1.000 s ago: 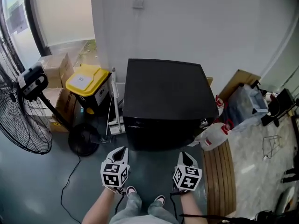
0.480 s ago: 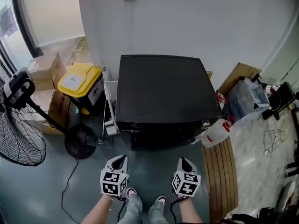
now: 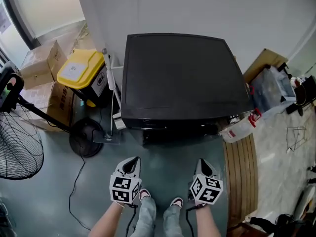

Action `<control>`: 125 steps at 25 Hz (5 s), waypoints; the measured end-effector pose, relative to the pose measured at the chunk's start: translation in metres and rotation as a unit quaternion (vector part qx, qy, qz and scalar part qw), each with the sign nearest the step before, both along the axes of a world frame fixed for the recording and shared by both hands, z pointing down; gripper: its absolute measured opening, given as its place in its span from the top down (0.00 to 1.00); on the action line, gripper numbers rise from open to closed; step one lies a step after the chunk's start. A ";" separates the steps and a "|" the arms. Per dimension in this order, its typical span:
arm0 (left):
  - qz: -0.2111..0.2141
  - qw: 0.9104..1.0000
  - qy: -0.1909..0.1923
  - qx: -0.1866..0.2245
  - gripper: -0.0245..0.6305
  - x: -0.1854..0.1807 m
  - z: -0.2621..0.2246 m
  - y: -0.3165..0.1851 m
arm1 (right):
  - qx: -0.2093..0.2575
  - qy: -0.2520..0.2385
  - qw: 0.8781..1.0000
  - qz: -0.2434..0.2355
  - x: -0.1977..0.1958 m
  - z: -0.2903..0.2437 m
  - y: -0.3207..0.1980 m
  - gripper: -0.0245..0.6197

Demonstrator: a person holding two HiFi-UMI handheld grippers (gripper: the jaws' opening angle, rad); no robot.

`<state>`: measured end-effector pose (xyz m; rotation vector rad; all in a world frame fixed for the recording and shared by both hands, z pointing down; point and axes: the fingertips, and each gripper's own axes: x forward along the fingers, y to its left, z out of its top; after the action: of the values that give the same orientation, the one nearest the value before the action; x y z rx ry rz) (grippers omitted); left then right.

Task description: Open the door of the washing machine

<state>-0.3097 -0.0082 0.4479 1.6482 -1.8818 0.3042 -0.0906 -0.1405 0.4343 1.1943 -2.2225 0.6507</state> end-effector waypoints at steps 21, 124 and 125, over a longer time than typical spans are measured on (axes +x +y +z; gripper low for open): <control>0.005 1.000 0.027 -0.010 0.96 -0.002 0.142 -0.022 | -0.047 0.033 0.998 0.000 0.002 0.145 0.012 0.95; 0.301 0.954 -0.004 -0.002 0.82 0.093 0.168 -0.037 | -0.055 0.068 0.994 0.058 0.128 0.153 0.048 0.95; 0.300 0.954 -0.004 -0.004 0.82 0.096 0.168 -0.034 | -0.054 0.069 0.994 0.059 0.131 0.152 0.047 0.95</control>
<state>-0.2134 -0.0422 0.6156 2.1865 -1.3349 0.5619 0.0405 -0.0932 0.5867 1.2829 -1.9894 0.7048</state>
